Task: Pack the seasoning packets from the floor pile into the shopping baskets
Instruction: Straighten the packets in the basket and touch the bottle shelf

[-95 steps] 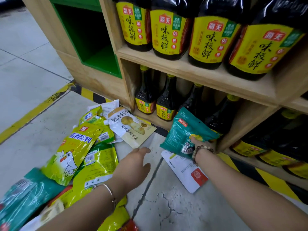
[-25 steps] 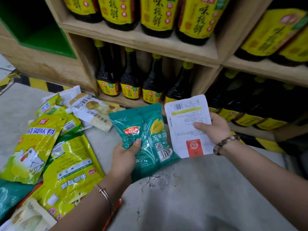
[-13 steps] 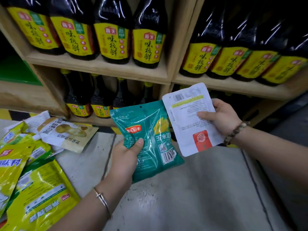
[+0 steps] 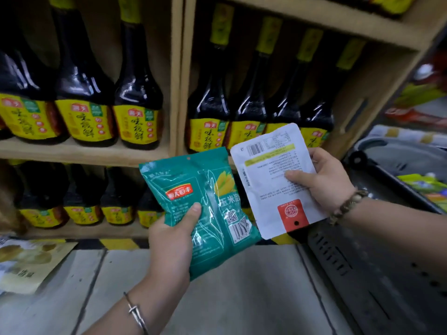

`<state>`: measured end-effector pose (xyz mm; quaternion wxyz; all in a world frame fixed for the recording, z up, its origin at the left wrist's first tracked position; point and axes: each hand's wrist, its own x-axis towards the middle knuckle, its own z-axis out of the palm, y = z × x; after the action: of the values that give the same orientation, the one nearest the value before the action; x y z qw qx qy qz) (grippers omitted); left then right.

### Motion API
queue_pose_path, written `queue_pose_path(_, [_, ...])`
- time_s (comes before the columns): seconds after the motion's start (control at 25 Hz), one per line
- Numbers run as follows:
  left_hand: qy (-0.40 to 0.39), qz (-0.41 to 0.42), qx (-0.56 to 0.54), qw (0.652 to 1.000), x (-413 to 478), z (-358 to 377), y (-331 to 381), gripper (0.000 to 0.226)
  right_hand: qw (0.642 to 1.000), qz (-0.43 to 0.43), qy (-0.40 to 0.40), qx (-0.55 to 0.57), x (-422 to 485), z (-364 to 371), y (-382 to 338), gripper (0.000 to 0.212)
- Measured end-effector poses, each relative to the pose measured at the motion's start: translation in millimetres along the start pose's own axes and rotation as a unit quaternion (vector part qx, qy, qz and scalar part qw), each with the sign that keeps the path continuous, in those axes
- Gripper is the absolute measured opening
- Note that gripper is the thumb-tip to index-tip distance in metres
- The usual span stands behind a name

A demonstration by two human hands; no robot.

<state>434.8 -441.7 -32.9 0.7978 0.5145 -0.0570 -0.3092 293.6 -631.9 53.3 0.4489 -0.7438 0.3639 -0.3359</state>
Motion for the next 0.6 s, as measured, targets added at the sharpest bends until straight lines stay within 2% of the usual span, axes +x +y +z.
queue_pose_path(0.12, [-0.031, 0.027, 0.001, 0.999, -4.7, 44.3, 1.8, 0.023, 0.999, -0.029, 0.032, 0.005, -1.3, -45.9, -7.8, 0.031])
queue_pose_path(0.44, [-0.151, 0.037, 0.040, 0.987, -16.4, 187.1, 8.7, 0.006, 0.987, -0.079, 0.138, -0.015, 20.7, -208.3, -8.0, 0.033])
queue_pose_path(0.6, [-0.211, 0.065, 0.036, 0.975, -26.2, 266.2, 1.8, 0.011, 0.978, -0.045, 0.203, -0.024, 38.1, -289.3, 25.7, 0.033])
